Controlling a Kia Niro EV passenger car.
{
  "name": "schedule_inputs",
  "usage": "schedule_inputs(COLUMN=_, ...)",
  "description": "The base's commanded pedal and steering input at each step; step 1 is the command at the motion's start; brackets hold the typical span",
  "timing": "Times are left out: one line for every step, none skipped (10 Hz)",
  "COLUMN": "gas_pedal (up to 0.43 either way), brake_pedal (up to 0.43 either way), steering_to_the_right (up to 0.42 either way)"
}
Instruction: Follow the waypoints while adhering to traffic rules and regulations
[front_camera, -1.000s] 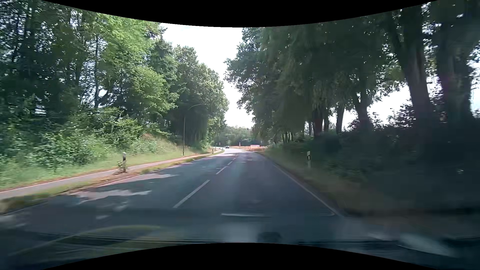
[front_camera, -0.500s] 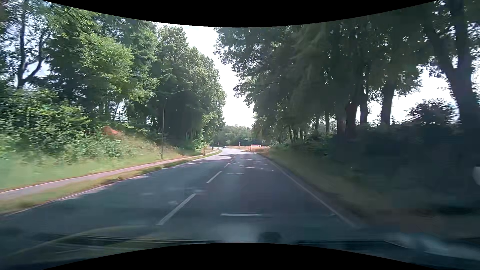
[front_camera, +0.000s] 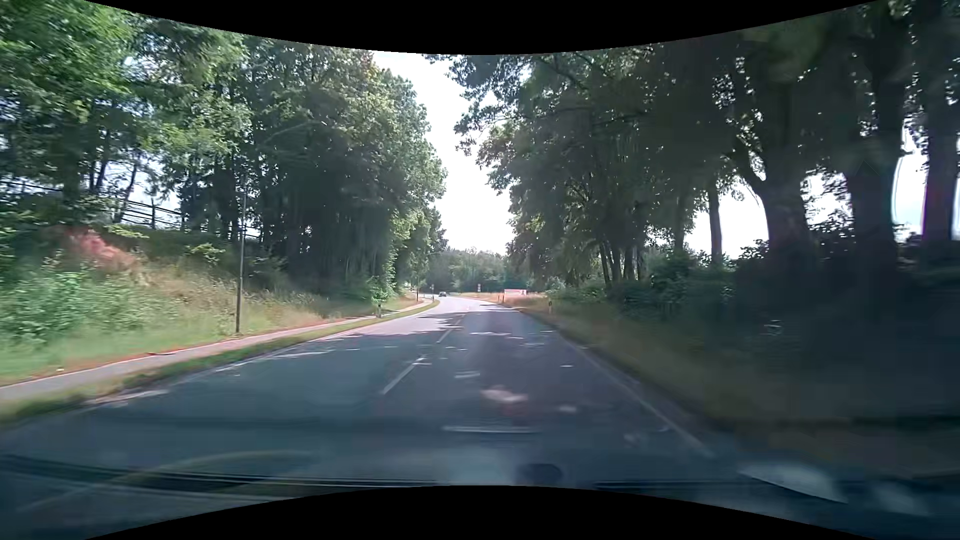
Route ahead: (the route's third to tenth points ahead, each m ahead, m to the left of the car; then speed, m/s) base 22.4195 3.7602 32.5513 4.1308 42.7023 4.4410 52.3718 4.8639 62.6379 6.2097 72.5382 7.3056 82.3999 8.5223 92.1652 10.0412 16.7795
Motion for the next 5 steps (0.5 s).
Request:
schedule_inputs(gas_pedal=0.177, brake_pedal=0.0, steering_to_the_right=-0.002)
schedule_inputs(gas_pedal=0.177, brake_pedal=0.0, steering_to_the_right=-0.005)
schedule_inputs(gas_pedal=0.177, brake_pedal=0.0, steering_to_the_right=-0.006)
schedule_inputs(gas_pedal=0.177, brake_pedal=0.0, steering_to_the_right=-0.008)
schedule_inputs(gas_pedal=0.177, brake_pedal=0.0, steering_to_the_right=-0.008)
